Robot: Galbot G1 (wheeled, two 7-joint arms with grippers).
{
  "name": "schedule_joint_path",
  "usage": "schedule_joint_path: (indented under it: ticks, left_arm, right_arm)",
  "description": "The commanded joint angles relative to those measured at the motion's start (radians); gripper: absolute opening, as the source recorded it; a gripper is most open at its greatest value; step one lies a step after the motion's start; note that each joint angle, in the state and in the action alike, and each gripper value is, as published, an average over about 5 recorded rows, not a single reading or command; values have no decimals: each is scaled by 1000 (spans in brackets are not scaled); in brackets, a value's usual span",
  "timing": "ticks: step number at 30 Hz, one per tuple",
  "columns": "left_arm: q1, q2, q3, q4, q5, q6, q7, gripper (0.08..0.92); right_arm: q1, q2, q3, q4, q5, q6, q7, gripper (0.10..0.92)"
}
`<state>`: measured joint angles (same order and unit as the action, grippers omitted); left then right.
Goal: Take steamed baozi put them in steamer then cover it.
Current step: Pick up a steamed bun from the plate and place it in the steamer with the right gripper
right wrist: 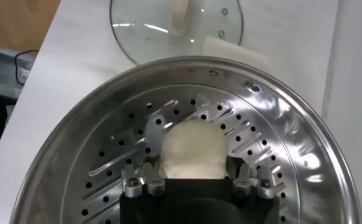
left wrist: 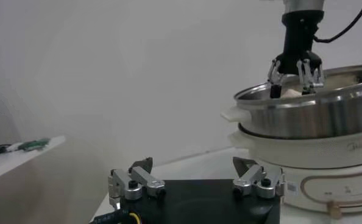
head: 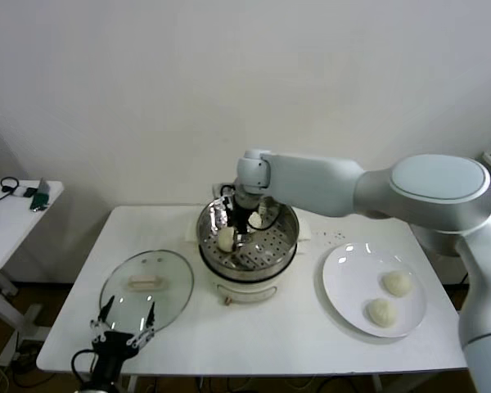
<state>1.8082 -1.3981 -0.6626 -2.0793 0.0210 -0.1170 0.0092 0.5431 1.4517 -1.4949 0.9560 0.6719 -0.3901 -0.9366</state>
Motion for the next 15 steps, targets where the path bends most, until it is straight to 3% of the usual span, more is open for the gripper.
schedule_joint_path:
  ticks: [1,9,15]
  left_arm:
    - [-5,3,2,3,-3,5,-2,823]
    - [-10,2,5,0,-3,7,-3,823]
    - [-12,2,7,-2,-3,9,-3,823]
  right_arm:
    - [-7,17,2,-19,-19,2,-19,800]
    - [119,-94,-3,89,-10,20,-74,823]
    - [252,-291,-19,239,32,44,-103,823]
